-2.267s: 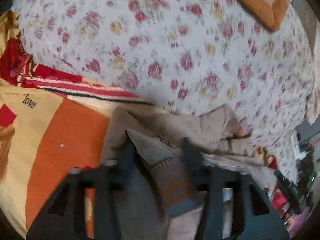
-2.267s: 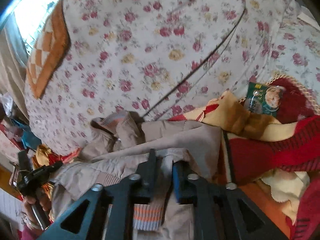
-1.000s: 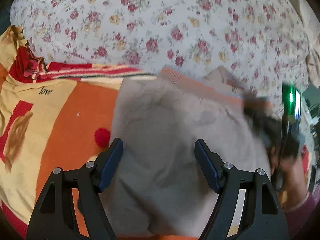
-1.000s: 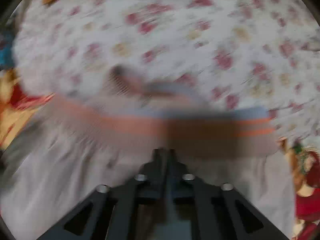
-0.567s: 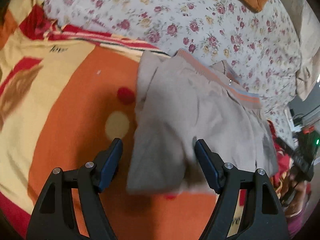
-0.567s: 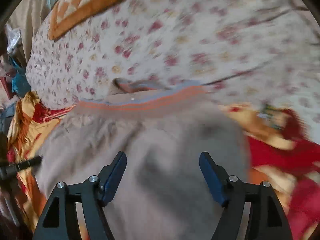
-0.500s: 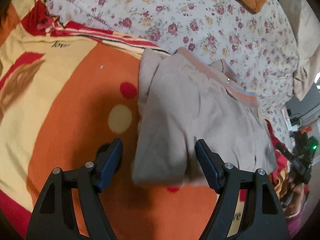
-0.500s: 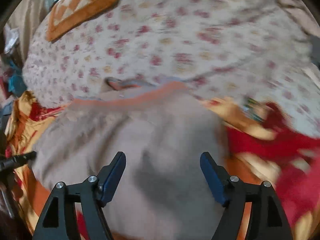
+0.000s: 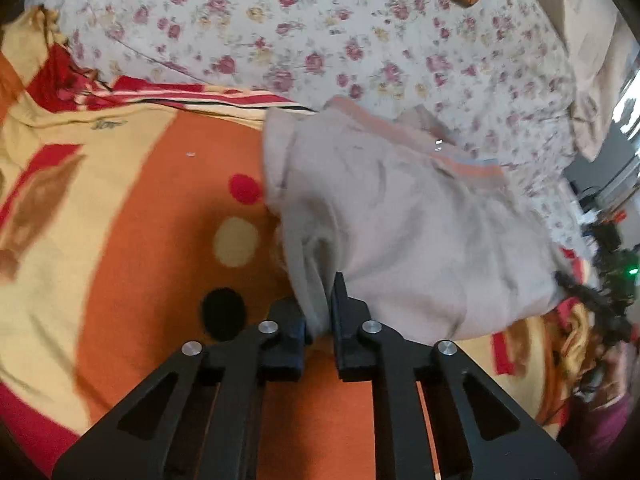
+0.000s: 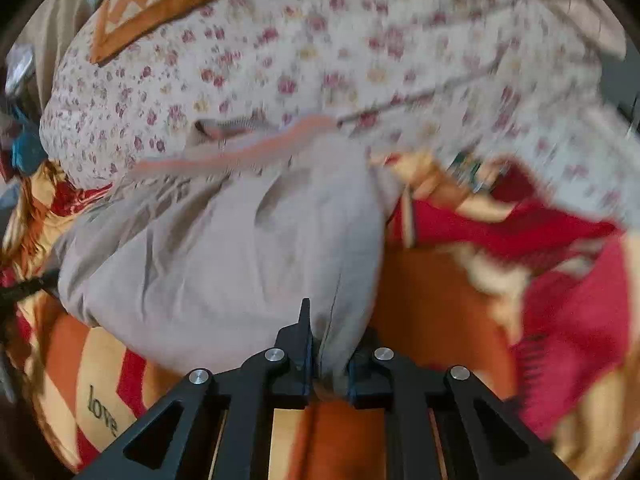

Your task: Fold large clothes

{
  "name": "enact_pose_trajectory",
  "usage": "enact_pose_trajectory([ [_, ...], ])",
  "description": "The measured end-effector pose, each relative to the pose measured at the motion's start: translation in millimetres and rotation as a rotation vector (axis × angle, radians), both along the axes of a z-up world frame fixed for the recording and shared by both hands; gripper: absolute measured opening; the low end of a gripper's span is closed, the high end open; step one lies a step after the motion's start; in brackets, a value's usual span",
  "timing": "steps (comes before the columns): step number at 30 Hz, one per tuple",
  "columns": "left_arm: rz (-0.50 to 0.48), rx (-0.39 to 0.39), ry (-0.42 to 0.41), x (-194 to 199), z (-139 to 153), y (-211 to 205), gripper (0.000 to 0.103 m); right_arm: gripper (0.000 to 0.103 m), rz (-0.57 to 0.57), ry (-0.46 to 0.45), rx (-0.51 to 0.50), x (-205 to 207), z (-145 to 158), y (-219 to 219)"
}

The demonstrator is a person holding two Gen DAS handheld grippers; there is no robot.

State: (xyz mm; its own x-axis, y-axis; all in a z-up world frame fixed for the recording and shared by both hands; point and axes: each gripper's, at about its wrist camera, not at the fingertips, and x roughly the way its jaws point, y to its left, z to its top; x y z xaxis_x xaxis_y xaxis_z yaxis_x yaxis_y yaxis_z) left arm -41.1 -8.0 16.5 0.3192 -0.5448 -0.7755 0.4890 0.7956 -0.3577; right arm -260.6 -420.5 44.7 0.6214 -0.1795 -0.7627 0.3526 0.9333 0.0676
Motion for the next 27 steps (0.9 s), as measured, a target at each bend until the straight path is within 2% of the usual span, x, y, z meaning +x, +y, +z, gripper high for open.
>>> enact_pose_trajectory([
  [2, 0.024, 0.021, 0.057, 6, -12, 3, 0.009, 0.008, -0.018, 0.022, -0.034, -2, -4, -3],
  [4, 0.039, 0.035, 0.095, 8, -19, 3, 0.009, 0.008, -0.033, 0.064, -0.031, 1, -21, -6],
  [6, 0.037, 0.032, 0.056, 3, -10, 4, 0.009, 0.008, -0.043, 0.111, -0.031, 7, -41, -4],
  [8, 0.032, 0.037, -0.015, -6, 5, 5, 0.010, 0.009, -0.073, 0.074, 0.022, -4, -41, -10],
  [9, 0.042, 0.045, -0.033, -8, 8, 6, 0.014, 0.013, -0.096, 0.050, 0.053, -10, -35, -14],
  [11, 0.070, 0.049, -0.072, -14, 17, 8, 0.033, 0.042, -0.154, 0.045, 0.079, -21, -23, -21],
  [13, 0.085, 0.039, -0.100, -17, 25, 4, 0.043, 0.044, -0.172, 0.011, 0.079, -25, -10, -17],
  [15, 0.087, 0.047, -0.131, -19, 31, -6, 0.043, 0.045, -0.122, -0.042, 0.078, -21, 6, -1],
  [19, 0.081, 0.104, -0.178, -23, 32, -35, 0.043, 0.046, 0.013, -0.063, 0.118, 12, 15, 37],
  [22, 0.094, 0.150, -0.157, -17, 17, -50, 0.043, 0.046, 0.118, -0.050, 0.101, 49, 9, 76],
  [25, 0.120, 0.235, -0.185, -11, 2, -60, 0.043, 0.046, 0.205, -0.040, 0.082, 85, -2, 114],
  [27, 0.119, 0.260, -0.199, -9, -3, -63, 0.043, 0.046, 0.252, -0.016, 0.064, 110, -12, 136],
])
